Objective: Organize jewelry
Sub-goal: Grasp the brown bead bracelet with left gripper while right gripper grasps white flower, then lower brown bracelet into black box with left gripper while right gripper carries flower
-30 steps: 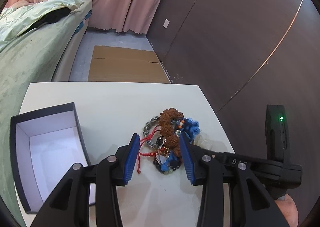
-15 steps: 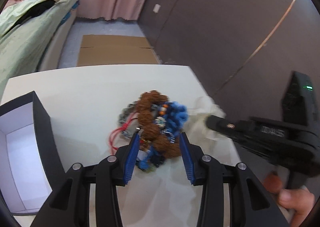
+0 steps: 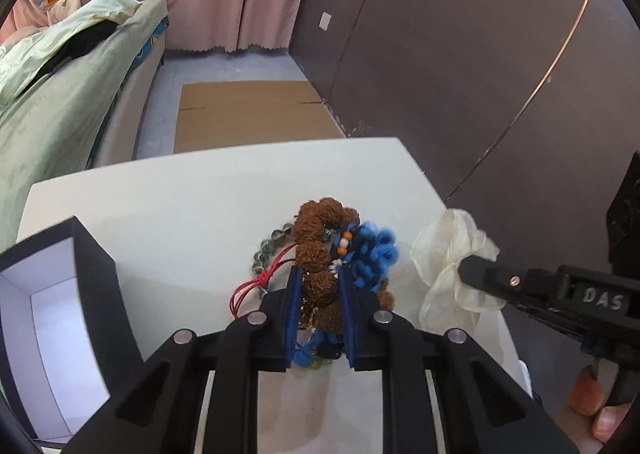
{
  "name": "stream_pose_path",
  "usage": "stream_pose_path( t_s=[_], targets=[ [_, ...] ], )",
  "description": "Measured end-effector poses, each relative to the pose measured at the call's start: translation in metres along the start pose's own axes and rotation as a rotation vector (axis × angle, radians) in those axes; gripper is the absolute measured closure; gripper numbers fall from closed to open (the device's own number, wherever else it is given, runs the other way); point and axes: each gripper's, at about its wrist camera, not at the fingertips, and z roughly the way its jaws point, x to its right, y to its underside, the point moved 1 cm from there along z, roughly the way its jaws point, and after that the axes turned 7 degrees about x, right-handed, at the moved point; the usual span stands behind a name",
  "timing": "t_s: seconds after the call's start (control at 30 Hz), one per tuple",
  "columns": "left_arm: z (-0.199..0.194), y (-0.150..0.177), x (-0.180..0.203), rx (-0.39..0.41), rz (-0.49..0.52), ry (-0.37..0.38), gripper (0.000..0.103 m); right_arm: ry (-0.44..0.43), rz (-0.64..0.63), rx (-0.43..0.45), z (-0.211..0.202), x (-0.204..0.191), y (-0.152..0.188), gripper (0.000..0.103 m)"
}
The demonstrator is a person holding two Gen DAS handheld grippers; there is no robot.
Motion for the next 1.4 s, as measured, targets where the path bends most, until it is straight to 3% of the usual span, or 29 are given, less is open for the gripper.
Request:
stream_pose_path(
  t_s=[0.77, 1.4],
  targets=[
    [-0.112, -0.024, 0.002, 0.214, -0.029, 0.131, 0.087, -0.037, -0.045, 0.032, -0.029, -0.011, 0.020, 0.096],
    [-0.194, -0.036, -0.065, 0.345, -0.120, 0.070, 0.087, -0.227, -0.102, 0.084, -0.026, -0.066, 0.034, 0.096]
  ],
)
